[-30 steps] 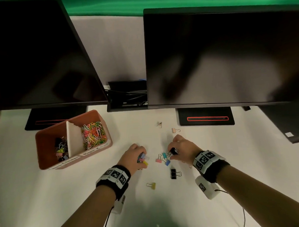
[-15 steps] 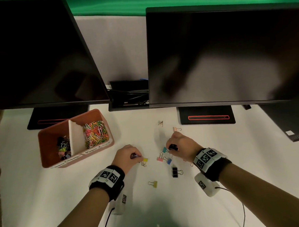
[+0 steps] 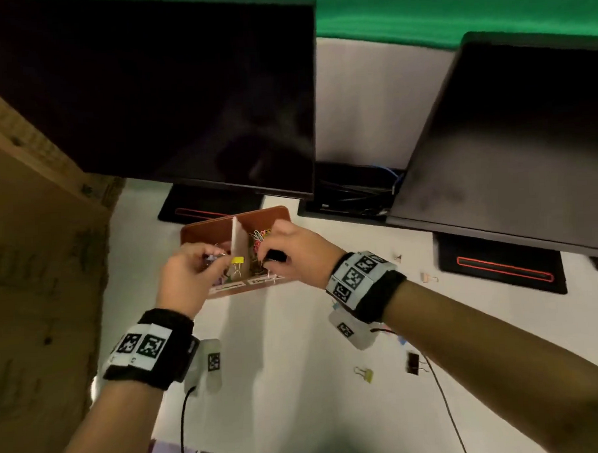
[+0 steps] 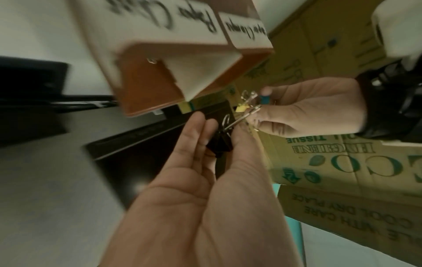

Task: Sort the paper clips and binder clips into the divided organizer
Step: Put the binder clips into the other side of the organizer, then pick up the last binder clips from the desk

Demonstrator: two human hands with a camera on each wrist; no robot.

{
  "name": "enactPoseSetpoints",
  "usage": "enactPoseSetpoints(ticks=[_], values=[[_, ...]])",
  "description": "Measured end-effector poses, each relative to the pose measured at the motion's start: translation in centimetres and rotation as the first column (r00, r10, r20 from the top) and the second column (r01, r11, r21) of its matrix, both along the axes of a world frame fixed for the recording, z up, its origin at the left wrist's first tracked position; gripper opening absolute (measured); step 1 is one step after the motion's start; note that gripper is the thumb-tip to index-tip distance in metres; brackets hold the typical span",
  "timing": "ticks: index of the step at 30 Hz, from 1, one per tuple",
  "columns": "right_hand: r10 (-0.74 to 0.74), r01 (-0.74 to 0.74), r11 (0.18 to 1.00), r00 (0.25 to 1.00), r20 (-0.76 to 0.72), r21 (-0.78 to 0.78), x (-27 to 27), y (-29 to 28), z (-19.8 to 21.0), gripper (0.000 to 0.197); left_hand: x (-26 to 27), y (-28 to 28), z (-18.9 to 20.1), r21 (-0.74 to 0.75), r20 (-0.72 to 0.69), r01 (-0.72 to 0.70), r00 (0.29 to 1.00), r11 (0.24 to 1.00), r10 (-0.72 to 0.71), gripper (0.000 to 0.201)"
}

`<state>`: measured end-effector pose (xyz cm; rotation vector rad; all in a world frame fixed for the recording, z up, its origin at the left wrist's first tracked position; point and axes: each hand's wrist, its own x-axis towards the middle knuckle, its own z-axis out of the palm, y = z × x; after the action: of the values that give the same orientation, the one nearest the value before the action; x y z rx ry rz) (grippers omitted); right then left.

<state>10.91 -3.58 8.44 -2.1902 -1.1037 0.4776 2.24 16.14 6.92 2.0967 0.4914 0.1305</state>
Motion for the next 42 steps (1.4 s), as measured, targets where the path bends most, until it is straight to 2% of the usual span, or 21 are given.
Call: enactPoseSetpoints(ticks=[2,4,6,7,9,11,13,15,17,20,23,26,28,32,37,39,42], values=[[0.020,-0.020,0.999,1.000,0.018,0.029,0.5,4.4,0.4,0.016,0.7,2.1,-0.2,-0.027,-0.007,-0.120,0.993,0.992,0.120,0.016],[-0.004,0.005,1.000,1.000,-0.011,0.026,0.8,7.9,0.3,0.023,1.5,3.7,-1.0,-0.068,-0.065,-0.176,0.983,0.982,0.172,0.013],[-0.040,0.038,0.999,0.996,-0.078,-0.020,1.0,9.9,-0.1,0.040,1.8,4.6,-1.5,-0.101,-0.159,-0.157,0.977,0.982,0.140,0.013],[-0.051,0.048,0.998,0.993,-0.105,-0.032,0.9,10.3,-0.2,0.047,1.8,4.7,-1.8,-0.111,-0.194,-0.152,0.973,0.982,0.128,0.019],[-0.071,0.071,0.997,0.990,-0.120,-0.005,0.7,9.7,-0.2,0.049,1.5,4.5,-1.4,-0.082,-0.200,-0.134,0.973,0.988,0.116,0.032],[-0.105,0.109,0.993,0.990,-0.099,0.036,0.5,7.4,-0.1,0.042,1.2,3.6,-0.6,-0.033,-0.123,-0.095,0.988,0.995,0.090,0.039],[-0.149,0.153,0.986,0.986,-0.069,0.059,0.2,3.5,-0.4,0.031,0.9,1.5,0.5,-0.036,-0.024,-0.029,0.999,0.999,0.029,0.034],[-0.206,0.208,0.977,0.977,-0.061,0.034,0.1,-1.5,-1.5,0.023,0.8,-1.6,1.1,-0.035,0.021,0.094,0.995,0.995,-0.093,0.021],[-0.294,0.290,0.955,0.955,-0.048,-0.064,0.3,-6.8,-3.4,0.018,0.8,-5.3,0.9,-0.006,-0.003,0.240,0.971,0.971,-0.240,0.016],[-0.346,0.345,0.882,0.937,0.057,-0.321,1.1,-13.4,-6.4,0.029,1.2,-10.6,-1.0,0.006,-0.091,0.470,0.879,0.883,-0.467,0.023],[-0.362,0.343,0.790,0.930,0.066,-0.508,2.4,-16.7,-7.9,0.045,1.7,-14.8,-4.4,0.089,-0.221,0.650,0.752,0.755,-0.621,0.040],[-0.379,0.322,0.765,0.925,0.014,-0.559,3.2,-17.7,-8.8,0.046,2.1,-17.1,-7.3,0.165,-0.428,0.723,0.666,0.671,-0.612,0.051],[-0.385,0.302,0.758,0.923,-0.023,-0.578,3.3,-18.0,-9.3,0.044,2.3,-17.3,-8.6,0.200,-0.498,0.734,0.647,0.649,-0.578,0.050],[-0.410,0.342,0.770,0.912,-0.008,-0.538,2.6,-19.2,-10.0,0.035,2.4,-16.9,-9.8,0.224,-0.470,0.727,0.664,0.649,-0.581,0.032],[-0.413,0.368,0.793,0.911,0.015,-0.486,1.9,-20.7,-9.8,0.021,2.9,-16.4,-9.9,0.218,-0.528,0.780,0.600,0.587,-0.602,0.014],[-0.427,0.413,0.789,0.901,0.078,-0.455,1.7,-21.8,-9.6,0.021,3.0,-16.5,-9.6,0.178,-0.509,0.788,0.586,0.589,-0.630,0.013],[-0.483,0.502,0.769,0.862,0.153,-0.396,1.3,-23.9,-9.6,0.021,2.9,-17.2,-9.1,0.060,-0.479,0.823,0.520,0.564,-0.707,0.024]])
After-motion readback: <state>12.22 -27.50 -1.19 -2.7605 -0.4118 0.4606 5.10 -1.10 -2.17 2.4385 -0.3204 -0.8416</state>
